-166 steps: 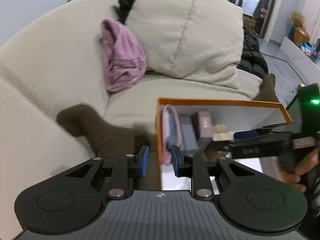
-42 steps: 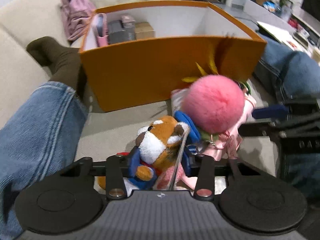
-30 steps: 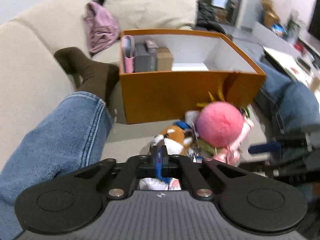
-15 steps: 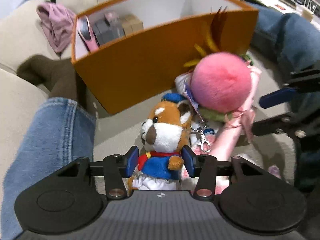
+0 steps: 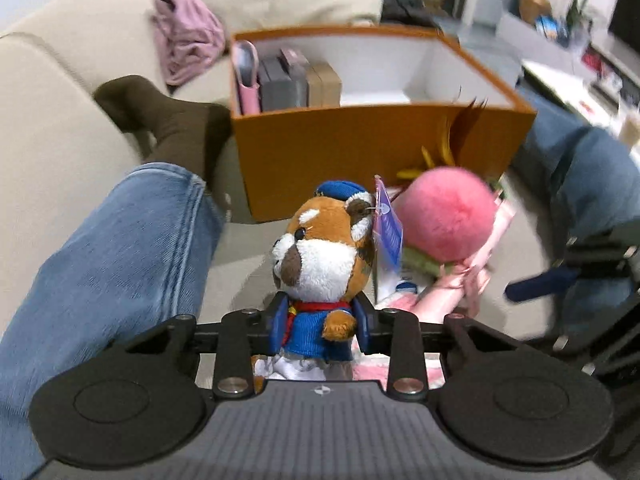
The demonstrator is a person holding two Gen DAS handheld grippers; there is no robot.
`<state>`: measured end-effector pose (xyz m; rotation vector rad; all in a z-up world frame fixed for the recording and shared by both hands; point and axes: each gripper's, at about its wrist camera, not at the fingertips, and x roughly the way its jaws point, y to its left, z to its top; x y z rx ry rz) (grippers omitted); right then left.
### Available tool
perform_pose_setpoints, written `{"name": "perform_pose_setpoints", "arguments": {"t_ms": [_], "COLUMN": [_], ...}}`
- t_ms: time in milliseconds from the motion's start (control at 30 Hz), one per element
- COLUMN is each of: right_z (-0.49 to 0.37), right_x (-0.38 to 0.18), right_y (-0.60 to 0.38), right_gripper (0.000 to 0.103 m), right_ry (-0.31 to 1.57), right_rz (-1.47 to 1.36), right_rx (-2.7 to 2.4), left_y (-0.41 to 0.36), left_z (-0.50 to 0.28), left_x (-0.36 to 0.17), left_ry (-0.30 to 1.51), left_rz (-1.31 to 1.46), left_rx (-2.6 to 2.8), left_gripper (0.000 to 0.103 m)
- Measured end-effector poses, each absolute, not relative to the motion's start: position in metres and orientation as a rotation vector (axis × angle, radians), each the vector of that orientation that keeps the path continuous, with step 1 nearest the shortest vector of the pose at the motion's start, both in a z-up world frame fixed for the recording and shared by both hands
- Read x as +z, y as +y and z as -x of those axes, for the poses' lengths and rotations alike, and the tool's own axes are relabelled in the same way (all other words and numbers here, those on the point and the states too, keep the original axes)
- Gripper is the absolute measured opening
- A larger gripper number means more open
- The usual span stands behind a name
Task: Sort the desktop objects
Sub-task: 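Grasp the brown-and-white plush dog with the left gripper from the pile, then grasp the white knitted bunny with the right gripper while the left holds the dog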
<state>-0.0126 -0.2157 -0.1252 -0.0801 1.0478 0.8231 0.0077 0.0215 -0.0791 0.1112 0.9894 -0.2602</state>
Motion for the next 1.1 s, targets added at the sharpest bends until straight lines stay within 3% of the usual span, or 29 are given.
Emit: {"name": "perform_pose_setpoints", "arguments": {"t_ms": [167, 400, 767, 1100], "right_z": [0.031, 0.044, 0.049, 0.05], "right_x": [-0.133, -0.114, -0.152, -0.139], "right_y": [-0.198, -0.165, -0.13, -0.145], "right_gripper": [0.065, 0.065, 0.069, 0.054], "right_ry": [1.096, 0.896, 0.871, 0.835], "right_rz": [0.193, 0.419, 0.686, 0.655], "right_rx": [0.904, 0.96, 0.995, 1.004], "left_y": [0.026, 0.029, 0.037, 0.043], "left_z": [0.011, 0.019, 0.024, 0.024], "left_x": [-0.067, -0.068, -0.066, -0.065], "left_ry": [0.965, 0.984, 0.975, 0.963], "left_rz": [-0.062, -0.012, 0.03, 0.051], "left_rx": [-0.232, -0.182, -0.143, -0.123], "left_gripper": [0.038, 0.038, 0.038, 0.038]}}
